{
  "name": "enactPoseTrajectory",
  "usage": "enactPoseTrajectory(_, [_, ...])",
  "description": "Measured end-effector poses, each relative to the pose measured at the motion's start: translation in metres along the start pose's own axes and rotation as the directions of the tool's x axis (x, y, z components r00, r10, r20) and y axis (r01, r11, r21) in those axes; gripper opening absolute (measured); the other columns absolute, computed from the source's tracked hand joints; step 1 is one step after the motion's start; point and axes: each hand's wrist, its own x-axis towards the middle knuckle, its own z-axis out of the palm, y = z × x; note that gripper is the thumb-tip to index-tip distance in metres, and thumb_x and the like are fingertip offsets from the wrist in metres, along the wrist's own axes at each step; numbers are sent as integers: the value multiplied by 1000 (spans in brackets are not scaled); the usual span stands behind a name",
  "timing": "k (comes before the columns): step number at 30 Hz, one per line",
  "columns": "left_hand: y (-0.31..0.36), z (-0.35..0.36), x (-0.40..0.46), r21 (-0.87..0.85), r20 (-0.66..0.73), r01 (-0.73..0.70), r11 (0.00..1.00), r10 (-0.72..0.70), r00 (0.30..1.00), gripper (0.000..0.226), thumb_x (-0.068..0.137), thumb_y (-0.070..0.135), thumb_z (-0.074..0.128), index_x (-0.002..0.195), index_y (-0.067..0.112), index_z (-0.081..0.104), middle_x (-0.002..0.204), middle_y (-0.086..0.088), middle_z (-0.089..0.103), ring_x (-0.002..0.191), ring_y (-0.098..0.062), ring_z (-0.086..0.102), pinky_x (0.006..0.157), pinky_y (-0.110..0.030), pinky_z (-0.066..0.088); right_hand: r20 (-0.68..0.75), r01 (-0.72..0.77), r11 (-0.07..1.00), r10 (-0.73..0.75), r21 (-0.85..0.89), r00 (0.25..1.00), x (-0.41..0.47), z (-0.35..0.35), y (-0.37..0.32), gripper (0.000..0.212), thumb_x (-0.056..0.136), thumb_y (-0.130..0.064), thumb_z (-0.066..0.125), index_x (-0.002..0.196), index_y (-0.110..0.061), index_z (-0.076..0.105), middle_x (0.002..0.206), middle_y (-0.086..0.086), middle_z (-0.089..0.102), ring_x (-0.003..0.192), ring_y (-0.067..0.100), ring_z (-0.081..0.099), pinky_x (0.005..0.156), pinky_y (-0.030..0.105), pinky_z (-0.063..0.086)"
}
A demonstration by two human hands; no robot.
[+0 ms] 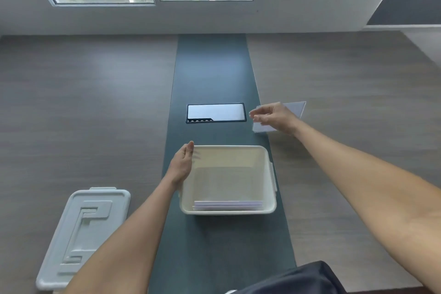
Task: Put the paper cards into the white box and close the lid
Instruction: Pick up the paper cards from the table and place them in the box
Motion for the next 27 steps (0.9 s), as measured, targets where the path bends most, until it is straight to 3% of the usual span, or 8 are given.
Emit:
enactPoseTrajectory(3, [4, 3, 4, 2, -4, 4, 1000, -4, 1000, 54, 103, 53, 30, 124, 13, 60, 120, 8, 59, 117, -12, 52, 99, -29, 35, -118, -4, 989, -14, -147, 993, 20, -7, 7, 29, 95, -11, 59, 120, -18, 74, 123, 1, 73, 114, 16, 67, 94, 35, 56])
enactPoseTrajectory(8, [11, 11, 7, 42, -20, -6, 999, 7, 1000, 31, 104, 50, 29, 85, 35, 48, 90, 23, 51, 83, 13, 47, 80, -23, 36, -243, -84, 951, 10, -297, 970, 44, -29, 27, 48, 91, -7, 55, 137, -19, 63, 148, -2, 56, 129, 23, 59, 97, 26, 48])
enactPoseTrajectory(12, [4, 16, 14, 45, -28, -22, 999, 23, 999, 46, 103, 53, 29, 89, 16, 51, 88, 9, 55, 80, -6, 51, 77, -29, 41, -276, -199, 875, 78, -442, 958, 68, -46, 59, 61, 93, -12, 59, 152, -17, 44, 164, 6, 31, 151, 24, 29, 121, 37, 25])
enactPoseTrajectory(17, [3, 20, 13, 72, -65, -21, 997, 26, 998, 33, 104, 49, 30, 94, 26, 51, 86, 19, 55, 83, 4, 53, 80, -22, 38, -318, -359, 730, 202, -582, 926, 75, -57, 82, 73, 92, -10, 58, 158, -21, 30, 167, 7, 22, 156, 29, 8, 125, 41, 5])
enactPoseTrajectory(20, [0, 19, 14, 69, -66, -37, 997, 41, 997, 47, 103, 52, 30, 90, 13, 53, 86, 10, 59, 84, -7, 56, 79, -25, 42, -330, -347, 663, 157, -664, 931, 77, -58, 90, 61, 91, -15, 61, 150, -22, 44, 154, 10, 43, 149, 33, 26, 120, 42, 16])
enactPoseTrajectory(22, [1, 19, 12, 88, -77, -29, 996, 36, 996, 49, 103, 51, 29, 91, 9, 51, 86, 9, 56, 79, -6, 53, 77, -12, 40, -350, -302, 648, 58, -699, 935, 76, -60, 90, 41, 93, -14, 58, 132, -23, 62, 134, 9, 61, 129, 33, 47, 106, 39, 29])
enactPoseTrajectory(24, [3, 20, 9, 79, -71, -8, 997, 14, 997, 46, 104, 50, 30, 97, 12, 54, 92, 8, 54, 76, 0, 49, 73, -4, 37, -347, -265, 687, 20, -677, 938, 74, -63, 89, 29, 96, -11, 52, 114, -24, 71, 121, 6, 70, 115, 31, 58, 96, 37, 33])
enactPoseTrajectory(27, [4, 20, 8, 55, -61, -9, 998, 12, 998, 57, 103, 53, 30, 99, 2, 53, 94, 4, 53, 79, -5, 48, 74, -15, 38, -293, -233, 793, 72, -562, 953, 68, -69, 83, 22, 101, -24, 52, 110, -24, 72, 119, 4, 73, 110, 31, 64, 90, 36, 43])
